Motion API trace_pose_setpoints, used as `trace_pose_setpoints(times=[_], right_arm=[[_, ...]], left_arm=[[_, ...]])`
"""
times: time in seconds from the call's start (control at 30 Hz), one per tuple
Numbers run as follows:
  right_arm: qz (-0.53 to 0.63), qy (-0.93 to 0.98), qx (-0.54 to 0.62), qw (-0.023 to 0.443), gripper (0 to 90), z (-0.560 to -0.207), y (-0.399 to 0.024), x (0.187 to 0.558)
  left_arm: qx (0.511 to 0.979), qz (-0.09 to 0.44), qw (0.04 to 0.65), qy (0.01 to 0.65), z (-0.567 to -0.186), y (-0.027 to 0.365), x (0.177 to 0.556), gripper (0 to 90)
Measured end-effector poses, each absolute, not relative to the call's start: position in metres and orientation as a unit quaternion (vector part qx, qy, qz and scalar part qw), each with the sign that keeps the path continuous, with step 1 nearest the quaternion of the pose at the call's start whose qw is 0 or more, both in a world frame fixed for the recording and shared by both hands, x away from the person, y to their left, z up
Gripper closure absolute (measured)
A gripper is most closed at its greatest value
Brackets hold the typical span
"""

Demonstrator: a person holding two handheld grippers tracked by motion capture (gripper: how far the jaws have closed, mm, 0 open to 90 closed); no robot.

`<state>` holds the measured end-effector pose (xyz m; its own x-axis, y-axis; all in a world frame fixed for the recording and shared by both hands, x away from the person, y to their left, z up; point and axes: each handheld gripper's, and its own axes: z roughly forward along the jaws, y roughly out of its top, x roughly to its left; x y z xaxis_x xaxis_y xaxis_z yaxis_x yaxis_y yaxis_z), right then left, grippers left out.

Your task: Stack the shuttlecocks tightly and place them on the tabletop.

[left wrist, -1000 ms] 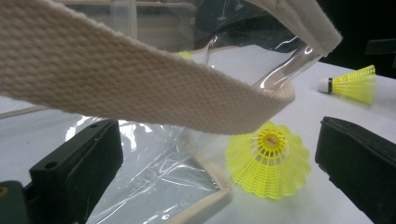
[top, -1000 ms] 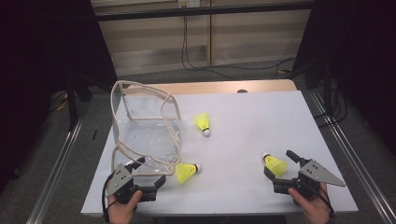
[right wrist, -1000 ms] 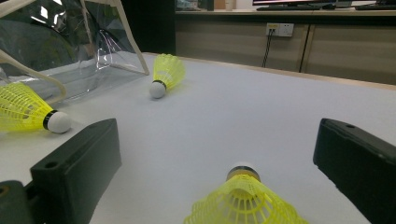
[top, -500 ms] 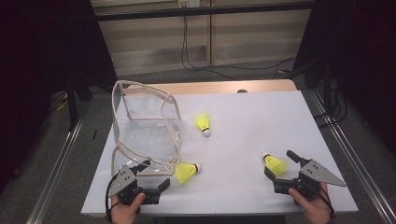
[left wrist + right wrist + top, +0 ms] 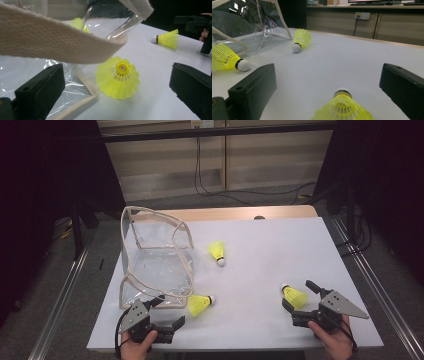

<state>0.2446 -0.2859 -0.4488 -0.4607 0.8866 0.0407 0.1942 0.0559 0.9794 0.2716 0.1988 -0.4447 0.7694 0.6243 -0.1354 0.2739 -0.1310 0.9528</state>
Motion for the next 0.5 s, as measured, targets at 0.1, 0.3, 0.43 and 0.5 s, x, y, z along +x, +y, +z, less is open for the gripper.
trace_pose_setpoints(times=[0.1, 0.3, 0.43, 0.5], right_arm=[[0.552, 0.654, 0.411, 0.314, 0.5, -0.448, -0.286, 0.244], [0.552, 0.656, 0.410, 0.312, 0.5, -0.448, -0.286, 0.244], [0.553, 0.654, 0.411, 0.313, 0.5, -0.448, -0.287, 0.244], [0.553, 0.653, 0.411, 0.313, 0.5, -0.448, -0.287, 0.244]], left_arm=[[0.742, 0.146, 0.581, 0.302, -0.444, 0.197, 0.270, 0.3], [0.749, 0.138, 0.577, 0.294, -0.444, 0.190, 0.270, 0.3], [0.749, 0.133, 0.578, 0.297, -0.444, 0.186, 0.272, 0.1], [0.749, 0.131, 0.578, 0.296, -0.444, 0.186, 0.271, 0.1]])
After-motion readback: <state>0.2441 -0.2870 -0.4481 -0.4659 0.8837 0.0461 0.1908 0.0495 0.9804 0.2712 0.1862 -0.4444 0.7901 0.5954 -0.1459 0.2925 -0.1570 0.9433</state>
